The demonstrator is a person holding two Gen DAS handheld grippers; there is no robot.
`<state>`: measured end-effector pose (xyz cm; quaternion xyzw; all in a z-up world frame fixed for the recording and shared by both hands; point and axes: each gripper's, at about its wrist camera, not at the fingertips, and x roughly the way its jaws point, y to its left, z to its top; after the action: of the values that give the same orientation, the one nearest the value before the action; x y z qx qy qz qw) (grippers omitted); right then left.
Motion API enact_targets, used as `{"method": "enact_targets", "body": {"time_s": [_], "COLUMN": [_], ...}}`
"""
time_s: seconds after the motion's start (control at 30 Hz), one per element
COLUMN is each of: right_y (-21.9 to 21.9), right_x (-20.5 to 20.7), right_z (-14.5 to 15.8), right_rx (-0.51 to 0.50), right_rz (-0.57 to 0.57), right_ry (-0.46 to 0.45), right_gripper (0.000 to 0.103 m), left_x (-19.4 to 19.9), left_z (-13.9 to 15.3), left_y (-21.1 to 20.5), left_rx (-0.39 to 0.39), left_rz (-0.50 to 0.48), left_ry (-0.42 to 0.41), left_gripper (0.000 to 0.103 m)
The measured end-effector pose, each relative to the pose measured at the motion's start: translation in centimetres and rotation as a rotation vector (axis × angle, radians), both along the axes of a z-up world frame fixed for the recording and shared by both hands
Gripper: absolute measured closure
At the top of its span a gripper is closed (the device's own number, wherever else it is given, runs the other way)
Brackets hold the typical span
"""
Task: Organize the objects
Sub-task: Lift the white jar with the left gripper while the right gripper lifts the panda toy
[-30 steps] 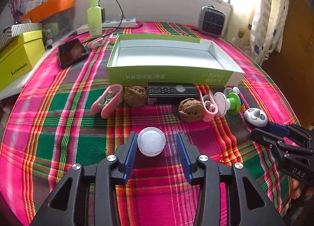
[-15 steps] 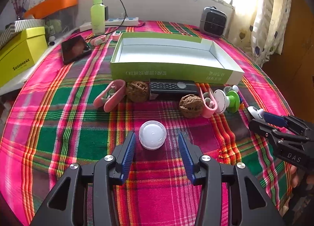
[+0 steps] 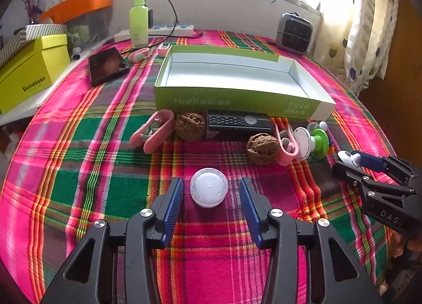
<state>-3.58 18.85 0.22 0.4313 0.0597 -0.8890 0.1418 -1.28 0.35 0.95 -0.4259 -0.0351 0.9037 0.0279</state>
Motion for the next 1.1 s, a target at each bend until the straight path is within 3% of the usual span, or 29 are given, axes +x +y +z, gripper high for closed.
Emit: {"method": "enact_targets", "body": {"time_s": [0.17,0.67,1.1], "right_y": [-0.1,-0.5,-2.0], "right_x": [0.3,0.5,0.5], "right_z": [0.1,0.2,2.0], "right_rx": [0.006,-0.029,-0.068], "right_rz": [-0.011,-0.027,0.028], "right_ry": [0.006,-0.002,0.037], "right_gripper": [0.06,0.06,0.06], "left_x": [-0.2,-1.2,-1.9], "left_z": [0.0,0.4,2.0], "left_y": [-0.5,0.1,0.5], "left_rx": [-0.015,-0.016,-0.017], "left_rz": [0.018,-0.064,-0.084], "left_ry": [-0.002,-0.028,0.008], "left_gripper": [0.077,0.077,0.077]}}
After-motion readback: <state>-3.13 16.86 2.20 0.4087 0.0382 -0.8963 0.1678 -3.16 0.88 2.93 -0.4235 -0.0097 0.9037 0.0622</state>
